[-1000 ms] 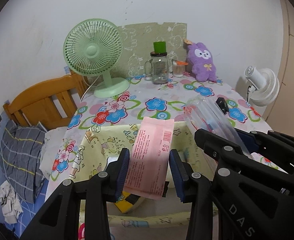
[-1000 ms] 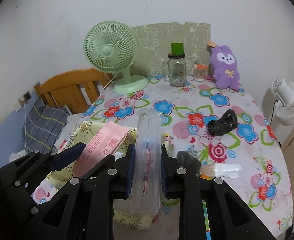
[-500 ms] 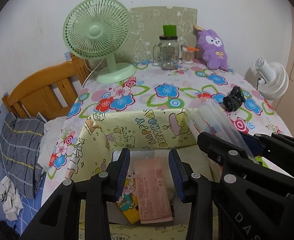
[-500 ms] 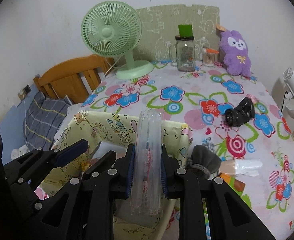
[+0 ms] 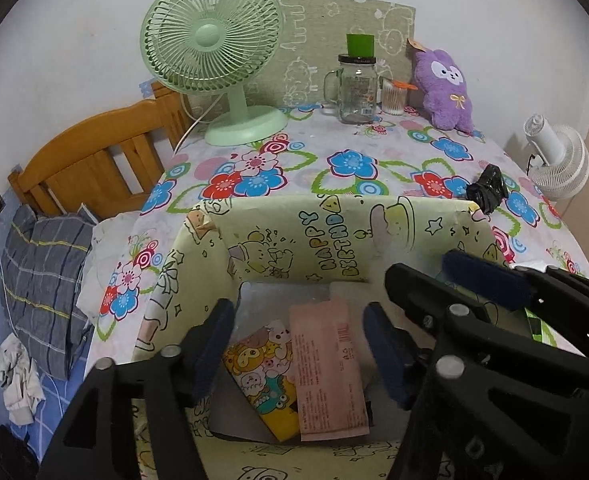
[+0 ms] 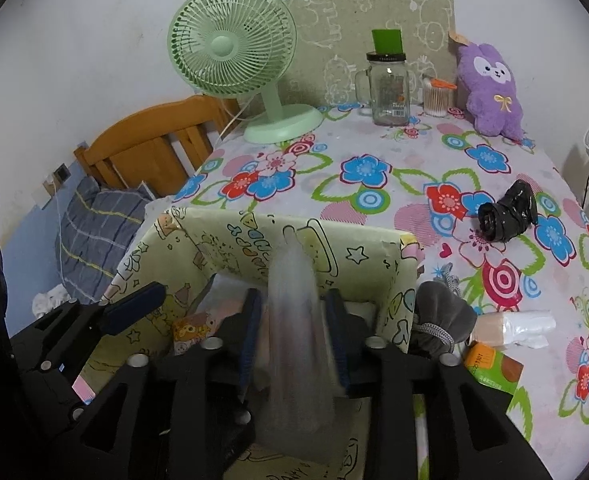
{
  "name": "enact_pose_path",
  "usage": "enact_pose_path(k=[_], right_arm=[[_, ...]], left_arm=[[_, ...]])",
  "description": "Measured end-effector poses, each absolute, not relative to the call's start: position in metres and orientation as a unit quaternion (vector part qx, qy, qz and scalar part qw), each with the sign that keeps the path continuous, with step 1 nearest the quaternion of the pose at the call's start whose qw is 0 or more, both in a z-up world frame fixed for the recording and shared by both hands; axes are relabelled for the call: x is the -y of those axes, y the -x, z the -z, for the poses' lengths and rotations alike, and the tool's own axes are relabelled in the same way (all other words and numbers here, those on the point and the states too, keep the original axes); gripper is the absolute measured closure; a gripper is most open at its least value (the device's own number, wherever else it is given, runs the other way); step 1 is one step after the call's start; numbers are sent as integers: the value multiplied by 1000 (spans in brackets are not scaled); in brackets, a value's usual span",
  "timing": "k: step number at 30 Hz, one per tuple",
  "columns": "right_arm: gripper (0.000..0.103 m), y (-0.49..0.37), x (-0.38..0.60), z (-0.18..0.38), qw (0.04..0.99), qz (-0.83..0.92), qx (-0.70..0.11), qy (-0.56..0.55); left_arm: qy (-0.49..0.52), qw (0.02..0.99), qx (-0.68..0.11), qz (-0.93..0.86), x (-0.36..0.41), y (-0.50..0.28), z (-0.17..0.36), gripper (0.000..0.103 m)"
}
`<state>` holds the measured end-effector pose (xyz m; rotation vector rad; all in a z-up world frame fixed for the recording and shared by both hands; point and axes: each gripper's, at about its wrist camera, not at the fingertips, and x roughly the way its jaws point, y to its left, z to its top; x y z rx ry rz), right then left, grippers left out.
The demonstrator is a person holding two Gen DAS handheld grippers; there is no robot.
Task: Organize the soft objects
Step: 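Open the left tool to drop the pink packet in the box while the right tool releases the plastic bag, then lift both open tools out of the yellow box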
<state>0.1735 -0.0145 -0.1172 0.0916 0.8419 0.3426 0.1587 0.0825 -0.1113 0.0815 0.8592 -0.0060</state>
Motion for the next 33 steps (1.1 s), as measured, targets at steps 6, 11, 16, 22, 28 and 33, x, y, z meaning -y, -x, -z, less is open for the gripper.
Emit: enact_pose_path(k=[6, 11, 16, 22, 28, 33], right_arm=[[38, -167, 17, 110, 904, -161, -394, -44], [31, -160, 21, 105, 910, -151, -384, -39], [20, -154, 27, 98, 916, -132, -378, -33], [19, -144, 41, 88, 925, -119, -360, -35], [17, -131, 56, 79, 930, -110, -347, -42], [14, -119, 67, 70, 936, -101, -336, -40]], left_arm=[[-39, 911, -410, 0, -83, -154, 106, 22], [-41, 915, -401, 2, -79, -148, 100, 17], [-45, 918, -394, 5, -73, -142, 94, 16], [-52, 923, -380, 9, -60, -132, 84, 10], [-57, 929, -365, 15, -46, -121, 74, 7], [-57, 933, -355, 23, -34, -111, 67, 7]])
